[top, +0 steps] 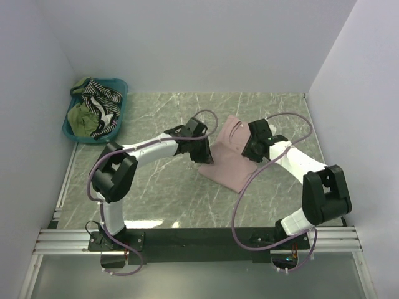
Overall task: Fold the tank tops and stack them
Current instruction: Fold the tank top
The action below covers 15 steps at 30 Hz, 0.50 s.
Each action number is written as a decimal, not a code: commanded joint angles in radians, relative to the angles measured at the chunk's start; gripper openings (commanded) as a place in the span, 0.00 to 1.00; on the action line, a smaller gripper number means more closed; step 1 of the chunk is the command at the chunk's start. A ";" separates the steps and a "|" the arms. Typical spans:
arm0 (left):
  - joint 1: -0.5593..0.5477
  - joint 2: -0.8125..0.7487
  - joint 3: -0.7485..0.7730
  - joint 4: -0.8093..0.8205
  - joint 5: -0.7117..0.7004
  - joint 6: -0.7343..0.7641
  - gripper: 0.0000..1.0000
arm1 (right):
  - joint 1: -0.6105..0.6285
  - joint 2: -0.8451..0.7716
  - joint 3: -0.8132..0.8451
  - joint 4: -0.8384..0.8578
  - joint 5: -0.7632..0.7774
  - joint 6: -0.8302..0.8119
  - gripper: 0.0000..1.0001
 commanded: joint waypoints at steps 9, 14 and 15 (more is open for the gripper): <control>-0.119 0.044 0.001 0.107 0.162 0.052 0.47 | -0.076 -0.078 -0.112 0.049 0.044 0.010 0.43; -0.138 0.079 -0.031 0.137 0.159 -0.006 0.47 | -0.082 -0.070 -0.097 0.078 0.038 -0.003 0.43; -0.136 0.090 -0.035 0.130 0.113 -0.014 0.46 | -0.081 -0.056 -0.087 0.078 0.032 -0.008 0.43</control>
